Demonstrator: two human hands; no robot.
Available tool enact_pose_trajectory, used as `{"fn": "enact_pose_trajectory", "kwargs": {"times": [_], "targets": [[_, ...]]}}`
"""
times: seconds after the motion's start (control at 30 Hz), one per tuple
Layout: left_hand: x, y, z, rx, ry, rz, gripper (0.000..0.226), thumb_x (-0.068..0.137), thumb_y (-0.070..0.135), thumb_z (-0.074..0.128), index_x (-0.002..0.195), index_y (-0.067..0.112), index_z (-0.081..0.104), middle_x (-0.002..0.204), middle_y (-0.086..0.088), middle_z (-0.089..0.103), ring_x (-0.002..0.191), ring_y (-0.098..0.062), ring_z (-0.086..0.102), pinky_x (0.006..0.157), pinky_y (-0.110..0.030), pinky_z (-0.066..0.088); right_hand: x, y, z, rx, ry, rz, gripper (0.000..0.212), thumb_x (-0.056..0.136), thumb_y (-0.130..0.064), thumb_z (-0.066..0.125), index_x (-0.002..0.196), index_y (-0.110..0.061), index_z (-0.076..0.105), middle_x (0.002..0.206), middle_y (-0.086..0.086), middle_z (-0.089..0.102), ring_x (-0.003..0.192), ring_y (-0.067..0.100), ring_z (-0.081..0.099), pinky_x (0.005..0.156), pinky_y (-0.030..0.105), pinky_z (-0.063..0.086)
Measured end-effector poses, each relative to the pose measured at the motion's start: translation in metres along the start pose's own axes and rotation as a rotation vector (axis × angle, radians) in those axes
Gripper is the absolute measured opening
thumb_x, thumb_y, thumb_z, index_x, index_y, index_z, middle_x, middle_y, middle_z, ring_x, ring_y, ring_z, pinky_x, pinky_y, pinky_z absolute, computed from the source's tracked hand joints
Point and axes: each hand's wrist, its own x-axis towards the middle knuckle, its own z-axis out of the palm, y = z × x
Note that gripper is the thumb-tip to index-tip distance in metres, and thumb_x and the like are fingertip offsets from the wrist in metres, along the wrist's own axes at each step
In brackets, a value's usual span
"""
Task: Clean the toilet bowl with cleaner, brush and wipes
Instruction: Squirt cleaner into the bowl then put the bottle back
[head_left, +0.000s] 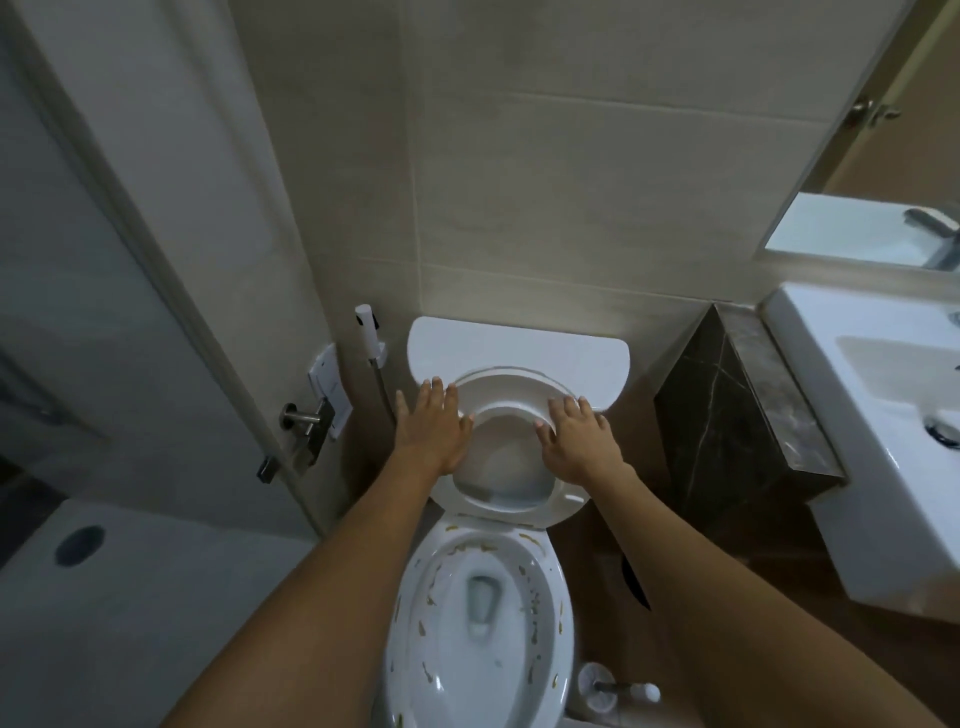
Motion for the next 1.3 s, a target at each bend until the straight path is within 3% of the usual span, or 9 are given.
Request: {"fn": "enact_pose_trajectory", "kwargs": {"times": [0.5,0.63,0.9,1.3], "targets": [[-0.215,-0.108,0.028,-0.072,-0.013,-0.308,0.059,0.103,0.039,0.018,0.152,0.009,0.004,0.160,-0.010,0.001,0.147,-0.023,-0.001,0.115,-0.054,-0.001,-0.127,-0.137,0.023,-0.013,-0.070,-0.212,0.057,0.104,-0.036,0.026,0.154,-0.013,0.011,0.161,0.008,0.010,0.149,0.024,0.003,0.118,0.046,0.008],[-0.266,-0.148,0.033,-0.098,0.006,-0.414,0.058,0.103,0.038,0.018,0.151,0.009,0.005,0.160,-0.011,0.002,0.147,-0.023,0.000,0.115,-0.055,0.004,-0.144,-0.191,0.033,-0.065,-0.083,-0.322,0.056,0.103,-0.036,0.025,0.153,-0.011,0.016,0.159,0.011,0.015,0.147,0.027,0.009,0.117,0.048,0.015],[-0.351,-0.209,0.044,-0.080,0.004,-0.695,0.056,0.103,0.035,0.017,0.152,0.010,0.004,0.160,-0.009,0.001,0.147,-0.023,0.002,0.115,-0.054,0.004,-0.157,-0.287,0.062,-0.129,-0.215,-0.578,0.056,0.103,-0.034,0.026,0.153,-0.011,0.014,0.160,0.010,0.011,0.148,0.026,0.006,0.117,0.047,0.015],[-0.447,-0.208,0.097,-0.187,0.052,-1.108,0.057,0.103,0.038,0.022,0.151,0.009,0.011,0.159,-0.010,0.007,0.146,-0.022,0.007,0.113,-0.055,0.009,-0.195,-0.350,0.122,-0.357,-0.368,-0.942,0.056,0.104,-0.035,0.022,0.153,-0.011,0.010,0.160,0.011,0.009,0.148,0.027,0.006,0.119,0.046,0.013]]}}
